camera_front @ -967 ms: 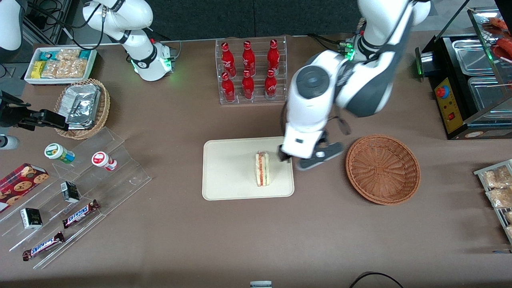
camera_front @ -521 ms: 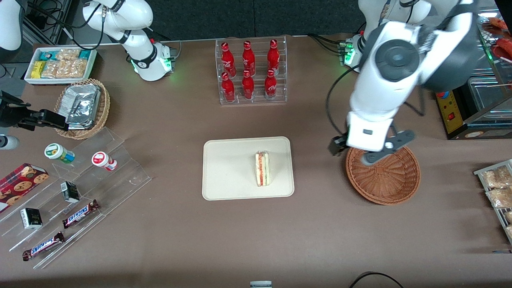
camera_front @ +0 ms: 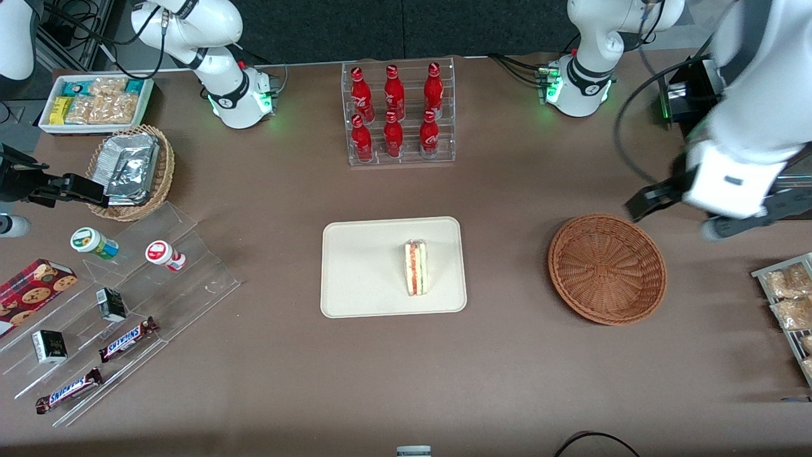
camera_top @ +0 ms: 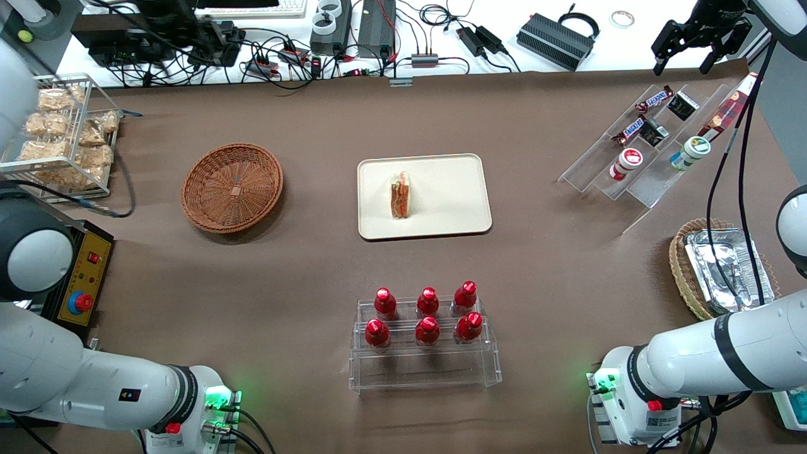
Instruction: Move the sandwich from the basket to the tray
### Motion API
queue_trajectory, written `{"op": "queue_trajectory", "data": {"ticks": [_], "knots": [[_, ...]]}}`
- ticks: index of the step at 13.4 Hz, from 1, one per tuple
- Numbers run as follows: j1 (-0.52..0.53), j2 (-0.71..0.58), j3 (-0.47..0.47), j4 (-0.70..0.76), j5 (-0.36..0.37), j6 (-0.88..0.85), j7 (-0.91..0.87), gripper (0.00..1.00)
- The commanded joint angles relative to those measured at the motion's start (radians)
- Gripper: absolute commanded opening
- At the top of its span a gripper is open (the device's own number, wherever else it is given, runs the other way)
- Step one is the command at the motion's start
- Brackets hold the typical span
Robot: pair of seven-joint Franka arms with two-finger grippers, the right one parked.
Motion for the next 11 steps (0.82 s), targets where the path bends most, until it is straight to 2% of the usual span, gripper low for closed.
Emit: {"op": "queue_trajectory", "data": {"ticks": [1, 3, 4, 5, 7, 9, 11], "knots": [[0.103, -0.059, -0.014, -0.048, -0.045, -0.033, 0.158, 0.99], [0.139, -0.101, -0.013, -0.102, -0.048, -0.024, 0.227, 0.99], [0.152, -0.120, -0.008, -0.117, -0.080, -0.021, 0.280, 0.99], [0.152, -0.132, 0.016, -0.133, -0.106, -0.015, 0.340, 0.99], [0.141, -0.183, 0.035, -0.186, -0.114, 0.019, 0.428, 0.99], [0.123, -0.224, 0.036, -0.237, -0.106, 0.045, 0.428, 0.99], [0.117, -0.223, 0.036, -0.228, -0.108, 0.034, 0.411, 0.99]]}}
